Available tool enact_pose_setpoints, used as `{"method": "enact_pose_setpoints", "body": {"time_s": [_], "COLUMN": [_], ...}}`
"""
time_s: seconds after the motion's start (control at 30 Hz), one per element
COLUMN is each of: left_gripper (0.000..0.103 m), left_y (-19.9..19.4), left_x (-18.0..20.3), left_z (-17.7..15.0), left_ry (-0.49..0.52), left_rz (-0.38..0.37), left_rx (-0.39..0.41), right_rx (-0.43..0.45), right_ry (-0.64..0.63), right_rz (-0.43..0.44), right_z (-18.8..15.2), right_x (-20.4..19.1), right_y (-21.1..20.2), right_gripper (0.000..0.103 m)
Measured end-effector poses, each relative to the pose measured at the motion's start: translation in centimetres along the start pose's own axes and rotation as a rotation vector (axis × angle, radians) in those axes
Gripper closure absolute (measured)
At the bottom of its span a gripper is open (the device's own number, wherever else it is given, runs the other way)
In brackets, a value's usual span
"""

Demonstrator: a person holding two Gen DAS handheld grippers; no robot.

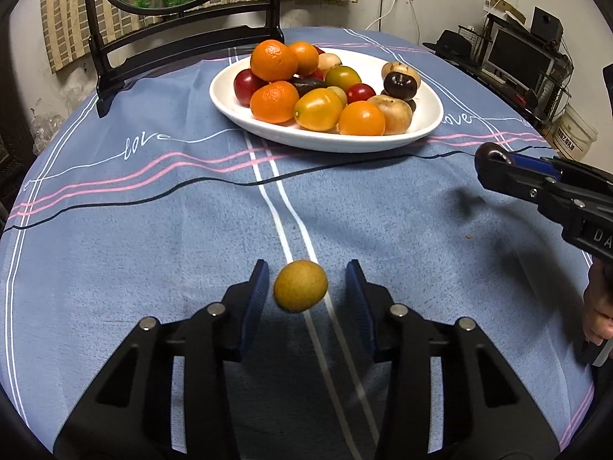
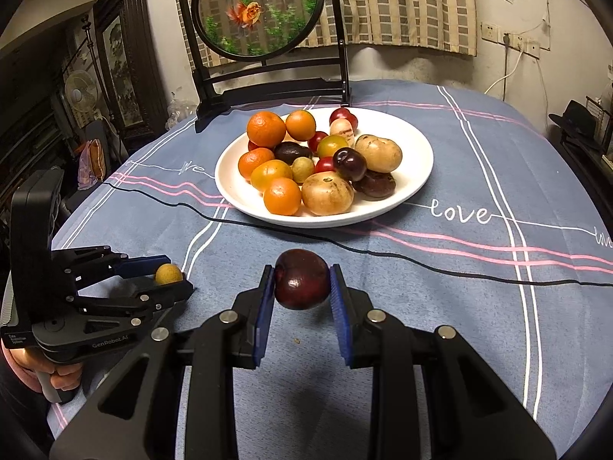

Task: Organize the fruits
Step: 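Grasp the small yellow fruit with the left tool while the right tool holds the plum, then carry the plum and yellow fruit onto the plate and open both tools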

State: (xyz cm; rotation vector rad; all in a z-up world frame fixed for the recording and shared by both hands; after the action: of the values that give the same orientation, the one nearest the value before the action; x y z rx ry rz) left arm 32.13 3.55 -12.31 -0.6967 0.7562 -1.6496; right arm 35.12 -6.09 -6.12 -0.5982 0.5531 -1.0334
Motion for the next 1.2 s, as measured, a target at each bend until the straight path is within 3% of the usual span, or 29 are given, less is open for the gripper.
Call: {"method": "enact_pose_setpoints", "body": {"time_s": [0.43,0.97,1.2], "left_gripper": [0.075,0.075,0.075], "left_y": [0.3,-0.7,-3.1], "left_x": [-0.2,0.1,0.6], "left_z": [-0.2,0.3,2.8], "left_ry": [0.005,-0.021,-0.042], "left_rz": [0.026,0.024,-0.018], "left_rx": [-0.007,0.022,0.076], "right_rx": [-0.01,-0.015,0.043], "right_ry": [0.007,0.039,0.022], "right_rz": [-0.004,0.031,0.048], "right_z": [-0.1,-0.9,0.7], "right_x": [0.2,0.3,-0.4], "right_y": [0.2,0.0,-2.2], "right_gripper": [0.074,0.074,0.074]}}
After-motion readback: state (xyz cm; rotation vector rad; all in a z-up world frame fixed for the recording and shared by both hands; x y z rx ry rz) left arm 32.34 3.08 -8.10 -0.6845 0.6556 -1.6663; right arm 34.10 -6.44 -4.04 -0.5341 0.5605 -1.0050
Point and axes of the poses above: each gripper's, at about its wrist camera, not at the fingertips, and y roughly the way its jaws point, x to its right, z to its top, the point moved 8 cm from there along y, roughly the way its jaws point, and after that the axes turned 1 degree about -z, right-handed, at the moved point
